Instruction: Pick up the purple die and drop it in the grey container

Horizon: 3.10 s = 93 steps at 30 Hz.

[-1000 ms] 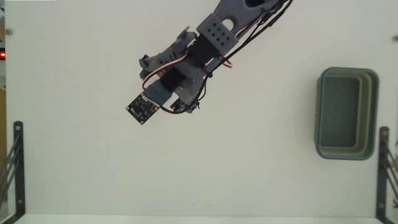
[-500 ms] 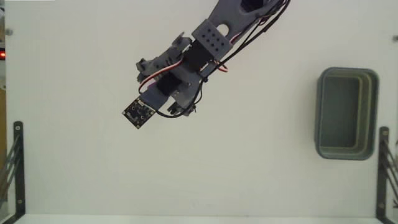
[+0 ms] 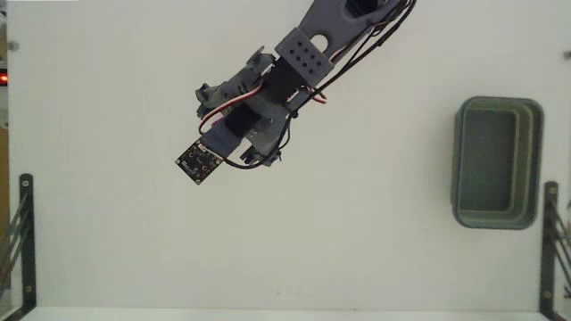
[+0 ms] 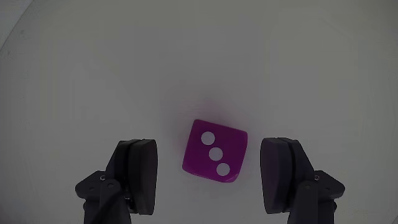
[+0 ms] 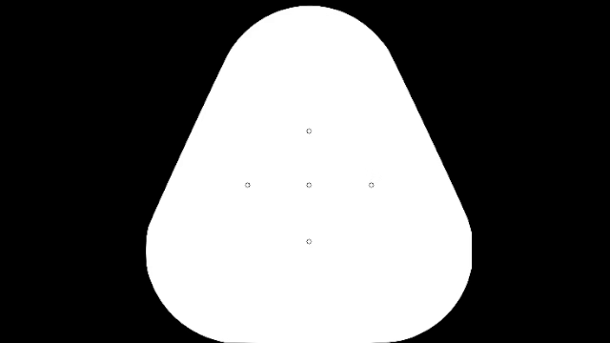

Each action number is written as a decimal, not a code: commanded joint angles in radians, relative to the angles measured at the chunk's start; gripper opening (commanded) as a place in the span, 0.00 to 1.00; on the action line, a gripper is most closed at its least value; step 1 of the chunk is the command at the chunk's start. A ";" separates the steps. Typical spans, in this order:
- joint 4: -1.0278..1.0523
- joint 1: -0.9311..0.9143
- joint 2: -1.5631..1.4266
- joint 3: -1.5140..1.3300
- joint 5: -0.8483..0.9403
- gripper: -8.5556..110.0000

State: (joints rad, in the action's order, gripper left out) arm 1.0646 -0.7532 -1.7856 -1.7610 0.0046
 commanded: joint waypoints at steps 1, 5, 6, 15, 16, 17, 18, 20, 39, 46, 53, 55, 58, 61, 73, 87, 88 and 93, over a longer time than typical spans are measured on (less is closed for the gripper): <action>-0.016 -0.005 -0.027 0.047 -0.005 1.00; -0.016 -0.005 -0.027 0.047 -0.005 1.00; -0.016 -0.005 -0.027 0.047 -0.005 1.00; -0.033 -0.005 -0.030 0.028 -0.005 1.00; -0.037 -0.005 -0.031 0.023 -0.005 1.00; -0.041 -0.005 -0.031 0.019 -0.005 1.00; -0.043 -0.005 -0.031 0.016 -0.005 1.00; -0.051 -0.005 -0.032 0.008 -0.005 1.00; -0.144 -0.005 -0.033 -0.087 -0.005 1.00; -0.181 -0.005 -0.031 -0.122 -0.005 1.00; -0.219 -0.005 -0.028 -0.156 -0.005 1.00; -0.228 -0.005 -0.027 -0.164 -0.005 1.00; -0.242 -0.005 -0.026 -0.177 -0.005 1.00; -0.256 -0.005 -0.024 -0.189 -0.005 1.00; -0.305 -0.005 -0.016 -0.230 -0.005 1.00; -0.349 -0.005 -0.006 -0.264 -0.005 1.00; -0.352 -0.005 -0.005 -0.267 -0.005 1.00; -0.366 -0.005 -0.002 -0.277 -0.005 1.00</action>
State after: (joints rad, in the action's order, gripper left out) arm 0.7194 -0.7547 -1.7579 -2.0310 0.0046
